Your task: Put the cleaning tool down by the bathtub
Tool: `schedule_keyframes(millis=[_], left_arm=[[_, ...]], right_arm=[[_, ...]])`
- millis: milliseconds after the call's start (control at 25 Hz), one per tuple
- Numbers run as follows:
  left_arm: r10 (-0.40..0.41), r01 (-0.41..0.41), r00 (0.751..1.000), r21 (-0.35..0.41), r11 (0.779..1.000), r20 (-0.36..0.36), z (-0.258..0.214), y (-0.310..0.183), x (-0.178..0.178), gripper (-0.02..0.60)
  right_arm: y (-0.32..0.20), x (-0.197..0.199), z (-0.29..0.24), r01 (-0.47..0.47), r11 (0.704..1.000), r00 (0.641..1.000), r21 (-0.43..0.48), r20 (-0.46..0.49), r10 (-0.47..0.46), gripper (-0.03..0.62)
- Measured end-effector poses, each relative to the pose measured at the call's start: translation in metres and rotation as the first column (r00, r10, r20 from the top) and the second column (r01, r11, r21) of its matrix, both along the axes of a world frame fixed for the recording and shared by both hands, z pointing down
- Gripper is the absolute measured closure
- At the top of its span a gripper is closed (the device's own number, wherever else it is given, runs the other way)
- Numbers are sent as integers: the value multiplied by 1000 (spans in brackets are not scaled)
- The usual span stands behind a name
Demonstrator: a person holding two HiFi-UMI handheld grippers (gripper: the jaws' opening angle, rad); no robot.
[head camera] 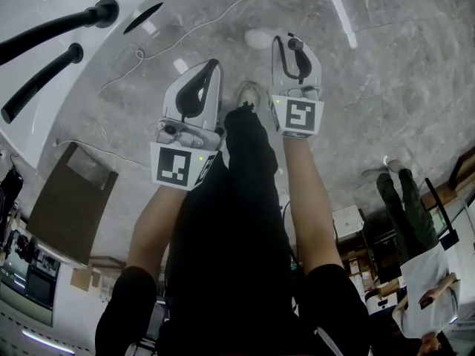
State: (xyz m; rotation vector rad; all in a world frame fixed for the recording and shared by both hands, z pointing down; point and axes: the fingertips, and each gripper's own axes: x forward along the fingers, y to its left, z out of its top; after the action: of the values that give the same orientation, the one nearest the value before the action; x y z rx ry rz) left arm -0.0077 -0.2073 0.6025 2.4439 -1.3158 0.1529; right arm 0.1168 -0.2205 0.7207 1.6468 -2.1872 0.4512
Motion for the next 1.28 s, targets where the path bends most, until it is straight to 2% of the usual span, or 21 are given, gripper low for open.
schedule_keyframes(millis=[800,1280], left_arm=[[-35,35,999,-10,999,-17,34,1,-13,574],[-58,58,998,-4,998,-23,42,-4,-21,575]], right_arm=[[-6,-19,81,48,996,999,-69,-20,-49,503],[-55,-29,96,53,997,999,-64,-8,-54,503]])
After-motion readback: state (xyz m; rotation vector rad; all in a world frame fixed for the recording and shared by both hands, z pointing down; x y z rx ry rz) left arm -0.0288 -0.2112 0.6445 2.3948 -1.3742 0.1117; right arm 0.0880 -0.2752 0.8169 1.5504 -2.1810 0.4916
